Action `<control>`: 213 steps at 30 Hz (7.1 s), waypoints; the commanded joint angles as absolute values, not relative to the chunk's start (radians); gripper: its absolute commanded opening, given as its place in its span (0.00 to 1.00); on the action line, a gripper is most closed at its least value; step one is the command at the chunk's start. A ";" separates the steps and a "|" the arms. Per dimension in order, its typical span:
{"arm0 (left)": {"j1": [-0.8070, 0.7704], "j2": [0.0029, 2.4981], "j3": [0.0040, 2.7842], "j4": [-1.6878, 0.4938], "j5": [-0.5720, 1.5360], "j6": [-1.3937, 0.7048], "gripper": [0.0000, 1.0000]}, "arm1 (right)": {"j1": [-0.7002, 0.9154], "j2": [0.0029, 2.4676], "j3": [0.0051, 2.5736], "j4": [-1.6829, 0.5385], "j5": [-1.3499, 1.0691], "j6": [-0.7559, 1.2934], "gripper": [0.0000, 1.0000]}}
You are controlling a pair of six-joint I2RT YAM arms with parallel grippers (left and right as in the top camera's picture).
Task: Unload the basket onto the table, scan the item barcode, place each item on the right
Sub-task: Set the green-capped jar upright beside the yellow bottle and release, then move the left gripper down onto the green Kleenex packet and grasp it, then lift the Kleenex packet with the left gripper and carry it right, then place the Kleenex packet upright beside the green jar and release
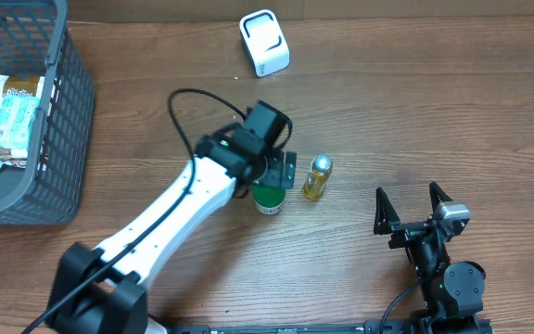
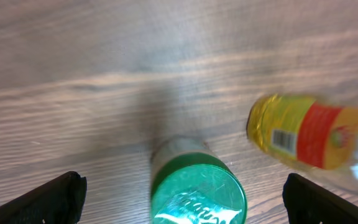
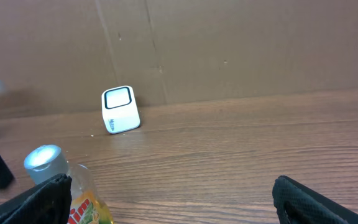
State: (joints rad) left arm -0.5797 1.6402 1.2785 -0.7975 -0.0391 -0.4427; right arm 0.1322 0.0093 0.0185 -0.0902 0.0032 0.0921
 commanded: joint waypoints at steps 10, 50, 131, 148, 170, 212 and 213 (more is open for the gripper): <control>-0.326 1.492 1.330 -0.972 -0.063 -0.426 1.00 | 0.129 0.004 0.008 -0.084 -0.002 0.085 1.00; -0.122 1.517 0.785 -0.756 -0.221 -0.532 0.65 | 0.129 0.004 0.008 -0.084 -0.002 0.085 1.00; -0.065 1.510 0.849 -0.968 -0.089 -0.582 0.04 | 0.129 0.004 0.008 -0.084 -0.002 0.085 1.00; -0.066 1.511 0.773 -0.463 -0.100 -0.570 0.05 | 0.129 0.004 0.008 -0.084 -0.002 0.085 1.00; -0.261 1.627 0.978 -0.719 -0.154 -0.538 0.35 | 0.129 0.004 0.008 -0.084 -0.002 0.085 1.00; -0.162 1.691 1.244 -0.837 0.801 -0.134 0.04 | 0.129 0.004 0.008 -0.084 -0.002 0.085 1.00; -0.154 1.691 1.245 -0.836 0.817 -0.135 0.04 | 0.129 0.004 0.008 -0.084 -0.002 0.085 1.00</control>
